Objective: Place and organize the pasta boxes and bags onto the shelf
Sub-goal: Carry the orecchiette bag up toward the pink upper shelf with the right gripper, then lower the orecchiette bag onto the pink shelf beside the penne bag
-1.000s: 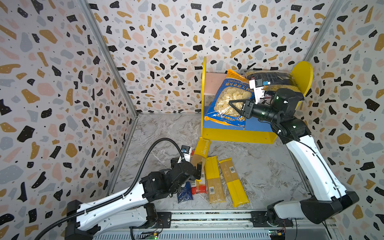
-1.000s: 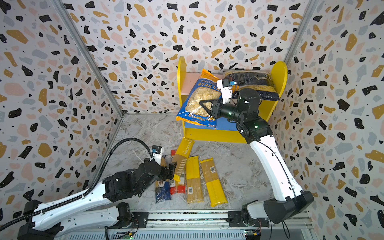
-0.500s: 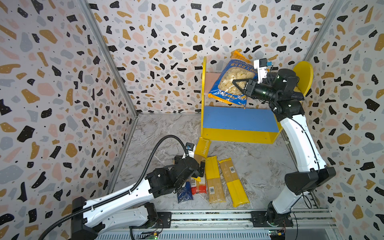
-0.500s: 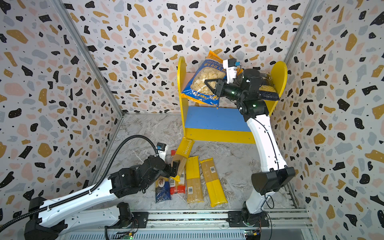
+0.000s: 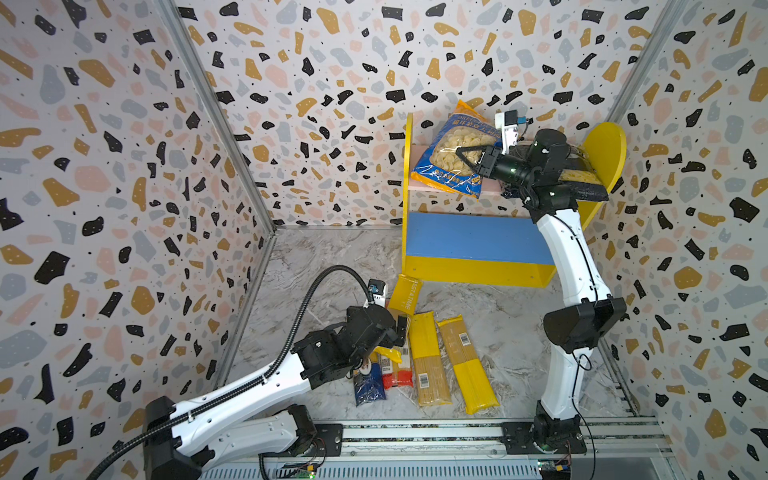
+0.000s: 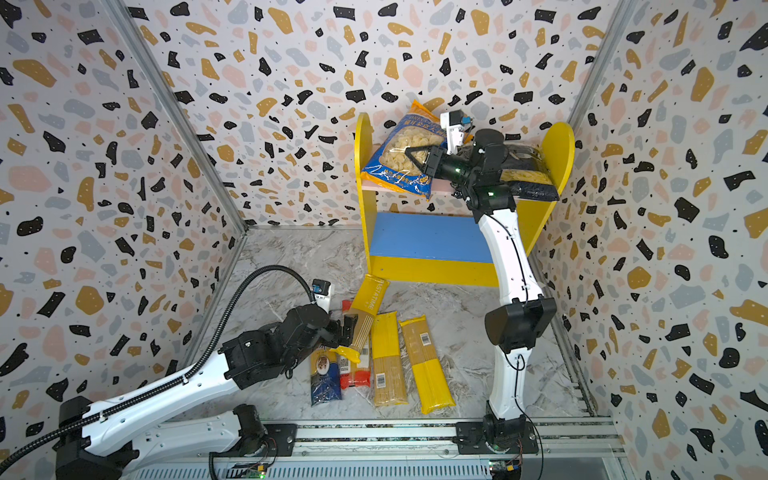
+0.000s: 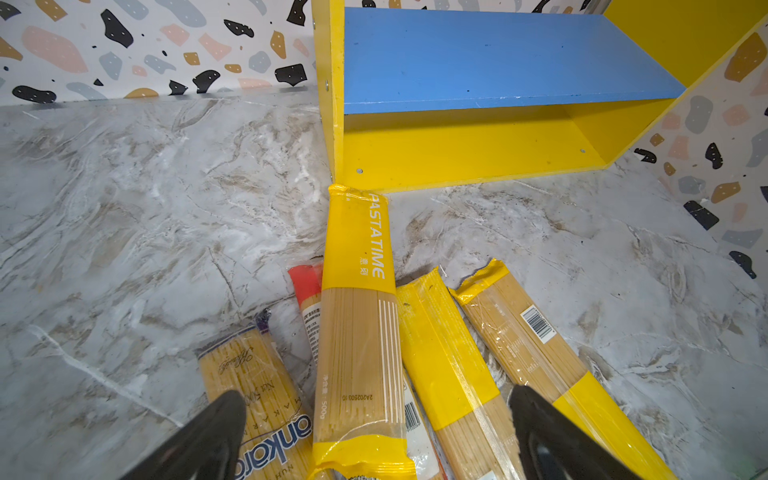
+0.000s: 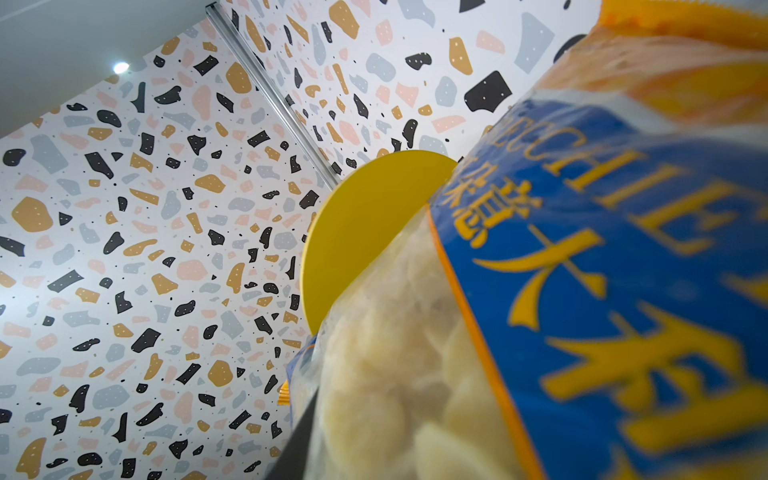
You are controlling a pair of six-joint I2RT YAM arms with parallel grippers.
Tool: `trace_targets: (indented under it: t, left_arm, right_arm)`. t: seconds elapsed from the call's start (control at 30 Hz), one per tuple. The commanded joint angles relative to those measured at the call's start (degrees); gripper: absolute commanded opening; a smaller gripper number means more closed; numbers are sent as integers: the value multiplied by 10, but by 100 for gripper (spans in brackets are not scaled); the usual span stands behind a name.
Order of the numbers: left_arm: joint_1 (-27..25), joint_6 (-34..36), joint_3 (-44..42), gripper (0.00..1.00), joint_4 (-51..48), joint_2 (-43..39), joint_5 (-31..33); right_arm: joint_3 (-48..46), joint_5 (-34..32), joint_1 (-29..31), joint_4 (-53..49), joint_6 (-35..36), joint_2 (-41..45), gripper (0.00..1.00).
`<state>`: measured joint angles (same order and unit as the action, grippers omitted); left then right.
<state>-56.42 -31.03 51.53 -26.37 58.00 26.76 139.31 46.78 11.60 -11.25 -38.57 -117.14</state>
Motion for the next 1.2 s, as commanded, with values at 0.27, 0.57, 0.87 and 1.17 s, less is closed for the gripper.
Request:
trace_targets:
  t: [0.27, 0.57, 0.87, 1.17]
  left_arm:
    - [32, 17, -11, 100, 46, 19, -40]
    - [41, 19, -9, 100, 62, 41, -62]
    - [42, 14, -11, 99, 68, 43, -74]
    - [42, 6, -22, 99, 73, 29, -88]
  right_arm:
    - [57, 6, -15, 114, -22, 4, 41]
    - [38, -9, -14, 60, 20, 19, 82]
    - [-24, -20, -15, 26, 51, 75, 86]
    - [-63, -30, -27, -20, 75, 127, 87]
